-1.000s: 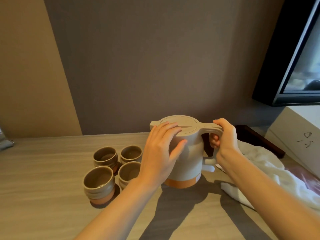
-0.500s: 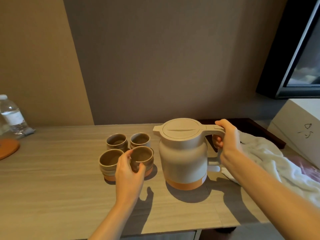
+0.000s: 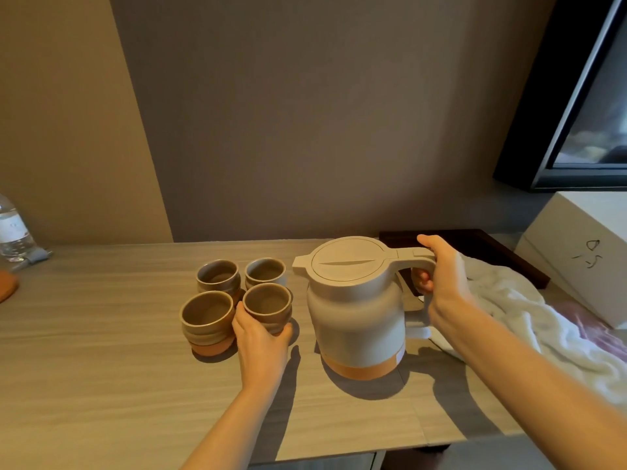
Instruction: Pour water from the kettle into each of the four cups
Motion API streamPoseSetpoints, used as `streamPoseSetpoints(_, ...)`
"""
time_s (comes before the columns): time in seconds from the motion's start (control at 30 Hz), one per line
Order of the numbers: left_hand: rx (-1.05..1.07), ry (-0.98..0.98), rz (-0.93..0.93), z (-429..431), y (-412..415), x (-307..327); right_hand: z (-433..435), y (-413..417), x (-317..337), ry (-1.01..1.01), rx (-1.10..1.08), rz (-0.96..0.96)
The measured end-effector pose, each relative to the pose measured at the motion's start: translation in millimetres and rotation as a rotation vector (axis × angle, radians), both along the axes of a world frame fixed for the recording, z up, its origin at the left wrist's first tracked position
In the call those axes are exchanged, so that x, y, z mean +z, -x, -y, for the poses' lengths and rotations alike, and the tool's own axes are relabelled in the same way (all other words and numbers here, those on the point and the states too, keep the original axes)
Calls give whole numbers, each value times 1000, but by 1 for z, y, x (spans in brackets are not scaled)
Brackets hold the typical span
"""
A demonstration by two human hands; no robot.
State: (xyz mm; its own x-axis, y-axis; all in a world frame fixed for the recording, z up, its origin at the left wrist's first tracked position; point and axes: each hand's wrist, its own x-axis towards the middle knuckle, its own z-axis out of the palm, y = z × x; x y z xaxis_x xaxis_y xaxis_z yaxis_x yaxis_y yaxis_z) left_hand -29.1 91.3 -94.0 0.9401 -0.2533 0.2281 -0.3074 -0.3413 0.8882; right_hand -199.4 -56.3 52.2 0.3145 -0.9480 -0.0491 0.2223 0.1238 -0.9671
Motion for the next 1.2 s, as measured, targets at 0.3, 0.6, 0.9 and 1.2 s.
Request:
streamPoseSetpoints(0.3, 138, -56, 72, 19, 5, 6, 9, 8, -4, 43, 25, -10)
streamPoseSetpoints(0.6, 108, -31, 103, 7, 10, 8, 7, 10, -2, 44, 37, -15)
streamPoseSetpoints(0.9, -6, 3, 76, -14, 13, 42, 0, 13, 9, 66, 36, -19)
streamPoseSetpoints(1.2, -135, -41, 86, -38, -1, 76, -8, 15, 21, 77, 28, -74)
